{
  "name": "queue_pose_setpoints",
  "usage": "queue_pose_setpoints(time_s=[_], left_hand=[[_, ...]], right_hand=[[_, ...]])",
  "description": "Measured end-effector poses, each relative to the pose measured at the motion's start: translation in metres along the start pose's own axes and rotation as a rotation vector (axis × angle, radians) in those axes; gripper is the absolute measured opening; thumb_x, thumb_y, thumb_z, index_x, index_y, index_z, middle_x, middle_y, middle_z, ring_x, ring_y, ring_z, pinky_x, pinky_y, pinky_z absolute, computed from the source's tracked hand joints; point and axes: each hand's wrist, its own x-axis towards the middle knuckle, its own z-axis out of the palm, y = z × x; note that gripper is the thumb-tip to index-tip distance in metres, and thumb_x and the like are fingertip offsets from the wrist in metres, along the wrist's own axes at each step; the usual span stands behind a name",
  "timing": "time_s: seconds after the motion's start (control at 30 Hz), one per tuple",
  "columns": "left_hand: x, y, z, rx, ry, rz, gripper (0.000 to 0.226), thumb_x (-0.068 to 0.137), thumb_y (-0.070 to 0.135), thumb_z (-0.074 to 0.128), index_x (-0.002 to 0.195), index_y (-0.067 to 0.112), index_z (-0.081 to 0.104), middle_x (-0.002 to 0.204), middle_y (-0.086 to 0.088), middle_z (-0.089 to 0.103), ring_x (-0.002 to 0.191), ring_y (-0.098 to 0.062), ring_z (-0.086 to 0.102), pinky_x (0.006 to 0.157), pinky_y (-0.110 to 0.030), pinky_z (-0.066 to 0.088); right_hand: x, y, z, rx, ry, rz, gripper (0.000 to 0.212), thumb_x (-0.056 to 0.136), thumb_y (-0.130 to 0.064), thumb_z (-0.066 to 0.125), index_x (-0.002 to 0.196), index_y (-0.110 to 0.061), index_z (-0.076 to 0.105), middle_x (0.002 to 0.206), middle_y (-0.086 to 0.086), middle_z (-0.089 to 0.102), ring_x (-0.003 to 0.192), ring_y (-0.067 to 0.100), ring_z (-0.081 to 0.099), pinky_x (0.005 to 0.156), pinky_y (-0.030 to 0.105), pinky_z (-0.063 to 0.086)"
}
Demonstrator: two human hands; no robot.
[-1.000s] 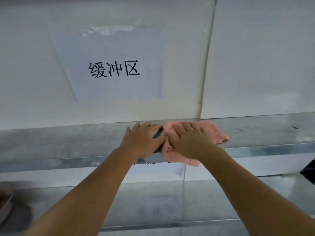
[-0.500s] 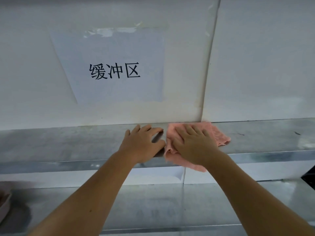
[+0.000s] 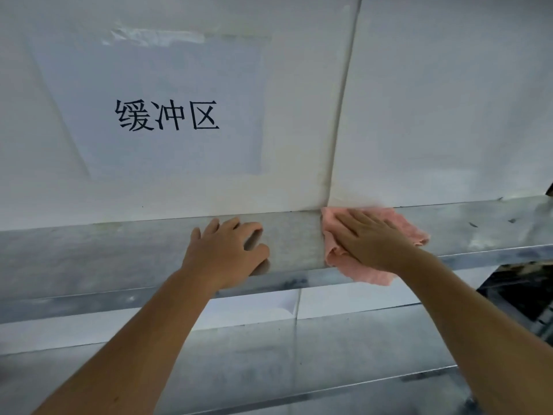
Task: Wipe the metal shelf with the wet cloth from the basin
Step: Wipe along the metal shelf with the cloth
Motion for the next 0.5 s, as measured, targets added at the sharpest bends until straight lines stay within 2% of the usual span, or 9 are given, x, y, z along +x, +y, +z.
queue_pose_setpoints(time_s=[0.1,0.17,0.23,0.3,0.37,0.43,0.5], left_hand=[[0.002,0.011,-0.001,0.006,-0.015,-0.008,0.057,0.092,0.067,0.035,0.148,0.052,0.035,0.165,0.007,0.033,0.152,-0.032,0.023,0.119,-0.059,0.017],[0.006,0.024,0.001,0.005,-0.017,0.001,0.058,0.093,0.066,0.037,0.149,0.052,0.036,0.165,0.007,0.033,0.151,-0.031,0.024,0.120,-0.058,0.016],[0.011,0.039,0.004,-0.008,-0.015,0.004,0.057,0.092,0.065,0.038,0.148,0.052,0.037,0.164,0.007,0.034,0.151,-0.030,0.024,0.120,-0.057,0.016],[0.018,0.054,0.008,-0.014,-0.013,0.003,0.055,0.091,0.064,0.038,0.145,0.052,0.039,0.162,0.008,0.037,0.150,-0.030,0.026,0.119,-0.057,0.017],[0.025,0.070,0.013,-0.011,-0.008,0.000,0.056,0.089,0.066,0.035,0.142,0.052,0.041,0.159,0.007,0.040,0.147,-0.030,0.031,0.118,-0.057,0.021],[0.030,0.081,0.018,-0.022,-0.007,-0.004,0.058,0.085,0.067,0.033,0.140,0.052,0.042,0.156,0.008,0.044,0.142,-0.030,0.035,0.116,-0.056,0.024],[0.035,0.095,0.022,-0.022,-0.001,0.005,0.060,0.083,0.069,0.031,0.139,0.052,0.043,0.153,0.008,0.046,0.138,-0.030,0.037,0.115,-0.055,0.026]], right_hand=[[0.008,-0.025,0.002,0.091,-0.007,0.062,0.112,0.072,-0.089,-0.012,0.167,-0.035,0.009,0.181,0.001,-0.001,0.166,0.034,0.001,0.128,0.067,0.009],[0.013,-0.037,0.009,0.170,0.047,0.030,0.108,0.076,-0.087,-0.014,0.168,-0.035,0.007,0.181,-0.001,0.003,0.166,0.030,0.002,0.129,0.065,0.009],[0.006,-0.019,0.007,0.189,0.063,0.002,0.116,0.071,-0.094,-0.023,0.168,-0.039,0.010,0.180,-0.004,0.008,0.166,0.029,0.005,0.129,0.063,0.011],[-0.008,0.014,0.003,0.100,0.017,-0.001,0.141,0.049,-0.100,-0.034,0.168,-0.036,0.007,0.181,0.000,0.000,0.166,0.033,0.003,0.129,0.065,0.012],[-0.015,0.037,0.002,0.041,-0.031,0.024,0.151,0.041,-0.102,-0.036,0.168,-0.032,0.005,0.180,0.002,-0.004,0.166,0.034,0.001,0.129,0.065,0.012],[-0.012,0.038,0.010,0.106,0.025,0.087,0.135,0.056,-0.100,-0.028,0.169,-0.033,0.007,0.180,-0.001,-0.003,0.166,0.031,0.001,0.131,0.063,0.009],[-0.015,0.033,0.021,0.174,0.080,0.110,0.116,0.072,-0.088,-0.026,0.169,-0.034,0.009,0.180,-0.002,-0.001,0.167,0.028,0.000,0.132,0.060,0.007]])
